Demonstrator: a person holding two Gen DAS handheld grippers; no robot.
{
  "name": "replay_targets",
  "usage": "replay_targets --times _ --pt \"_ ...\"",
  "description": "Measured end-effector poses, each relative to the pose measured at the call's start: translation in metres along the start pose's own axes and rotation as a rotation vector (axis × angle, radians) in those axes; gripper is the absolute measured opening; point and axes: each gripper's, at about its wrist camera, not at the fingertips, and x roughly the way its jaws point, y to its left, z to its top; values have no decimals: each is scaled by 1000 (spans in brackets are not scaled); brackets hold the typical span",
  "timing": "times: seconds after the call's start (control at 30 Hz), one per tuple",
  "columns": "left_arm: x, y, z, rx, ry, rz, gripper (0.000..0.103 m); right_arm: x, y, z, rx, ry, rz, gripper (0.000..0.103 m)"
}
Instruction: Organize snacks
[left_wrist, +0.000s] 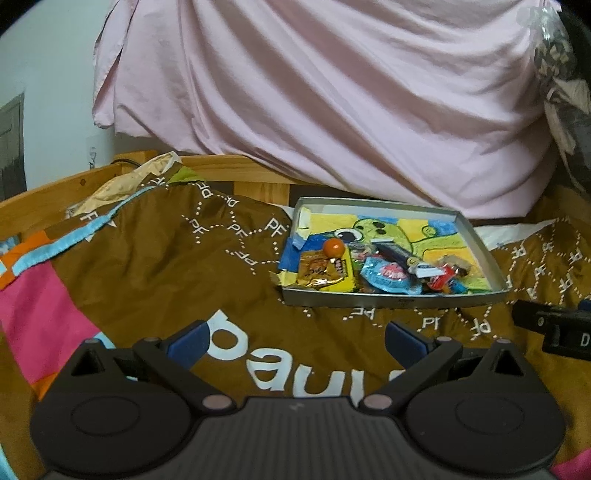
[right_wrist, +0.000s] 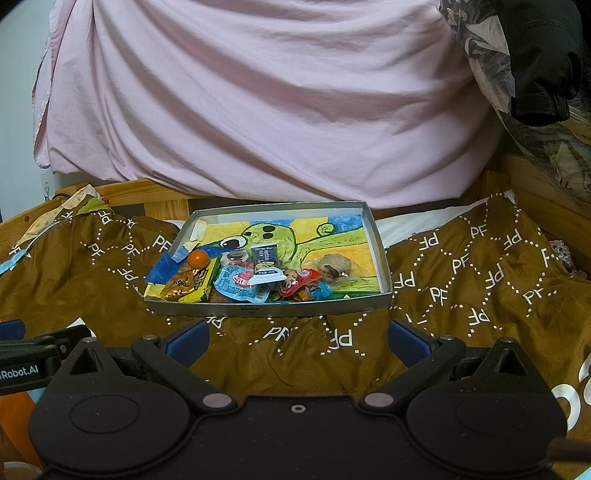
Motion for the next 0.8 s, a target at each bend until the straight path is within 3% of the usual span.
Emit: replay_targets --times 0.8 --pt "5 -1 -1 10 38 14 103 0 -2 -5 -1 7 -2 102"
